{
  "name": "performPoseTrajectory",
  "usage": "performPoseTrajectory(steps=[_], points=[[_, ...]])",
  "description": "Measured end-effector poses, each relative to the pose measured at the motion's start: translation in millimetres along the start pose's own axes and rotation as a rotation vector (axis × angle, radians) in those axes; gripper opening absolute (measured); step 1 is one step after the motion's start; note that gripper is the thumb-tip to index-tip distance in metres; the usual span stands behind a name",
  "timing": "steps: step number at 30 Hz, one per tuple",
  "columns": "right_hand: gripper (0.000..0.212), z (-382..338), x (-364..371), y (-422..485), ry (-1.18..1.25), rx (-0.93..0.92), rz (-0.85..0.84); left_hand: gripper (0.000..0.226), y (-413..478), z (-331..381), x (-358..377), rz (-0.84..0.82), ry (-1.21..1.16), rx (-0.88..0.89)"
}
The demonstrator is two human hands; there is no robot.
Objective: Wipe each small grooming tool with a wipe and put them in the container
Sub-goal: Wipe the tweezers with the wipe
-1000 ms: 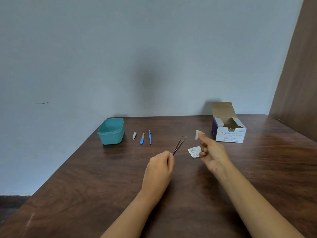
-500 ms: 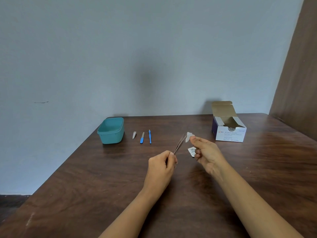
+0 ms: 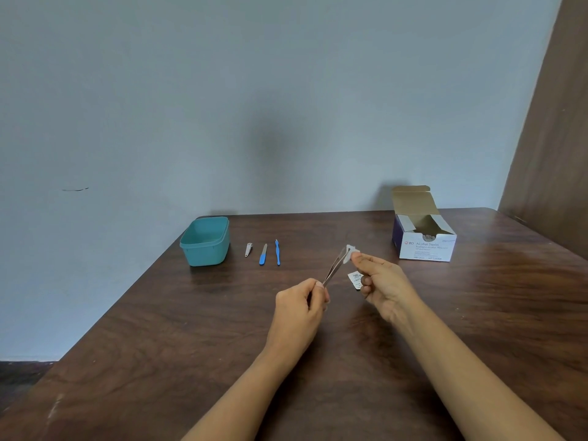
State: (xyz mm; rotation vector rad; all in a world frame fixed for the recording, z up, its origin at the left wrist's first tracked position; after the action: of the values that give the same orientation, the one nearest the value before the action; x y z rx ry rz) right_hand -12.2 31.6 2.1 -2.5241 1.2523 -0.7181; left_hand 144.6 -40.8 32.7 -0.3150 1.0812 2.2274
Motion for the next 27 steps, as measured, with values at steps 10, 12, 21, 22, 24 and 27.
performPoseTrajectory(steps=[10, 12, 21, 22, 24, 27], points=[[0.006, 0, 10, -6, -0.006, 0.020, -0.104, 0.028, -1, -4, 3, -0.044, 0.019, -0.008], [0.006, -3, 11, -9, 0.009, -0.003, -0.111, 0.028, -1, -4, 6, -0.075, 0.049, 0.010], [0.006, -9, 7, -9, -0.095, -0.119, -0.031, 0.026, 0, -2, 12, -0.134, 0.104, 0.065], [0.009, -9, 7, -9, -0.098, -0.132, -0.022, 0.026, 0, -2, 12, -0.139, 0.106, 0.065], [0.013, -10, 6, -9, -0.098, -0.150, -0.019, 0.025, 0, -2, 12, -0.146, 0.105, 0.063], [0.009, -10, 7, -8, -0.091, -0.142, -0.038, 0.026, 0, -3, 12, -0.146, 0.090, 0.052]])
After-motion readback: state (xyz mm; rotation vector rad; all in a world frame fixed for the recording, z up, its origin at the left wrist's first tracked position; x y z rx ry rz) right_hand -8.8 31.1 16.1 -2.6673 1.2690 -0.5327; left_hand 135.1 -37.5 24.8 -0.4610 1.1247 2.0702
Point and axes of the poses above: each hand's wrist, its own y-axis towards the middle knuckle, its own x-axis out of the palm, z = x × y, the point moved 8 cm from there along y, towards the middle knuckle, and after that the axes turned 15 degrees about x, right-handed, at the moved point
